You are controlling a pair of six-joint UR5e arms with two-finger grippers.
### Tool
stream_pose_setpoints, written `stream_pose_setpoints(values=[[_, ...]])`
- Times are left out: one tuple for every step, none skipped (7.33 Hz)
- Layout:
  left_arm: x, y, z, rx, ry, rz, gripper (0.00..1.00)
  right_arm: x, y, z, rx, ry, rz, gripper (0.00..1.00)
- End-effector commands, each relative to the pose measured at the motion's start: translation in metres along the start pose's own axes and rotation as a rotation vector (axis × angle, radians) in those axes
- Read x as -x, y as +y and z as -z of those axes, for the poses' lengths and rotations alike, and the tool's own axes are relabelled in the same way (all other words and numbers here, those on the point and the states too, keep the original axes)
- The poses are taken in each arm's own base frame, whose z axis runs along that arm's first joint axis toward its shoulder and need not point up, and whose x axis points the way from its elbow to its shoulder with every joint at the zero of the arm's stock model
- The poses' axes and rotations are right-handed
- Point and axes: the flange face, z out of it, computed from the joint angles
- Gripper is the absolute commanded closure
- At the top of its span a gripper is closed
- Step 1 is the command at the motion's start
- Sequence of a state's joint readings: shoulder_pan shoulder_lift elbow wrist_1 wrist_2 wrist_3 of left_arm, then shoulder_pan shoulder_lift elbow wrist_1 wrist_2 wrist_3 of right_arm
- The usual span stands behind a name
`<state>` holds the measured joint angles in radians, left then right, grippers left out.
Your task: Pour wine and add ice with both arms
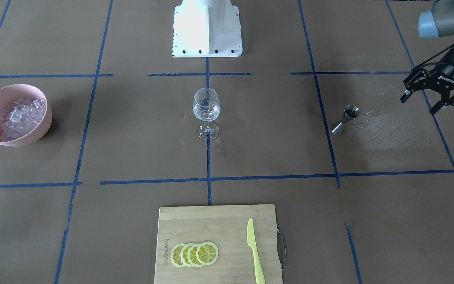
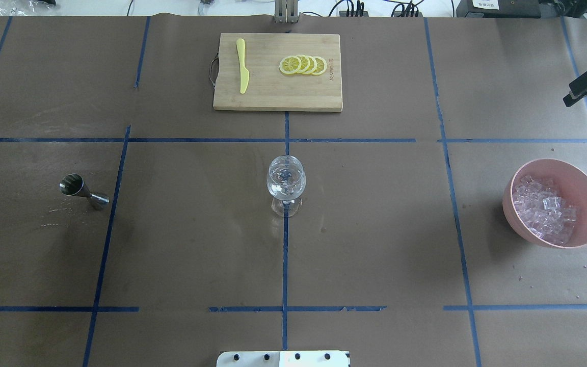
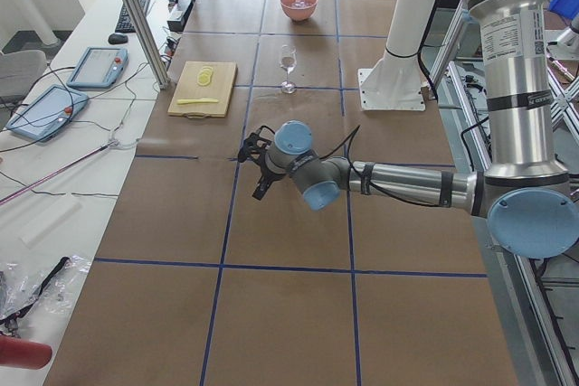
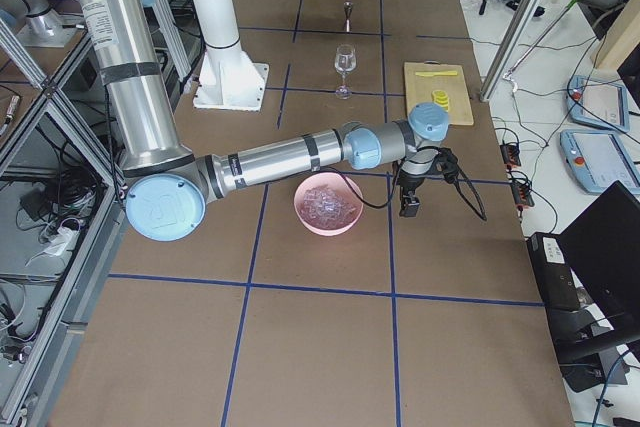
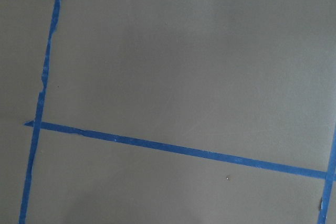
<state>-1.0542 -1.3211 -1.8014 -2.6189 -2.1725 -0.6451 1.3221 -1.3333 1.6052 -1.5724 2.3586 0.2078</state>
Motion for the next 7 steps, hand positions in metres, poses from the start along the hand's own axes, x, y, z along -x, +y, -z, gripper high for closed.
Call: stream_pose_setpoints(values=[[-0.041, 0.068, -0.016, -0.078, 0.077, 0.030, 0.03, 0.007, -0.001, 0.001, -0.005, -0.002, -0.028, 0.00], [-0.058, 0.079, -0.030, -0.096, 0.077, 0.071, 0.02, 0.011, -0.001, -0.004, 0.002, -0.003, -0.040, 0.00], [-0.059, 0.097, -0.022, -0.132, 0.105, 0.045, 0.01, 0.011, -0.001, -0.004, 0.002, -0.003, -0.040, 0.00], [-0.065, 0.098, -0.019, -0.191, 0.124, 0.034, 0.01, 0.009, 0.000, -0.005, 0.003, -0.001, -0.042, 0.00], [-0.076, 0.103, -0.032, -0.236, 0.086, 0.028, 0.01, 0.010, 0.000, -0.004, 0.002, -0.002, -0.040, 0.00], [-0.094, 0.117, -0.051, -0.291, 0.041, 0.019, 0.01, 0.010, 0.001, -0.004, 0.002, -0.002, -0.040, 0.00], [-0.114, 0.131, -0.071, -0.322, 0.030, 0.059, 0.01, 0.009, 0.001, -0.005, 0.003, -0.001, -0.039, 0.00]])
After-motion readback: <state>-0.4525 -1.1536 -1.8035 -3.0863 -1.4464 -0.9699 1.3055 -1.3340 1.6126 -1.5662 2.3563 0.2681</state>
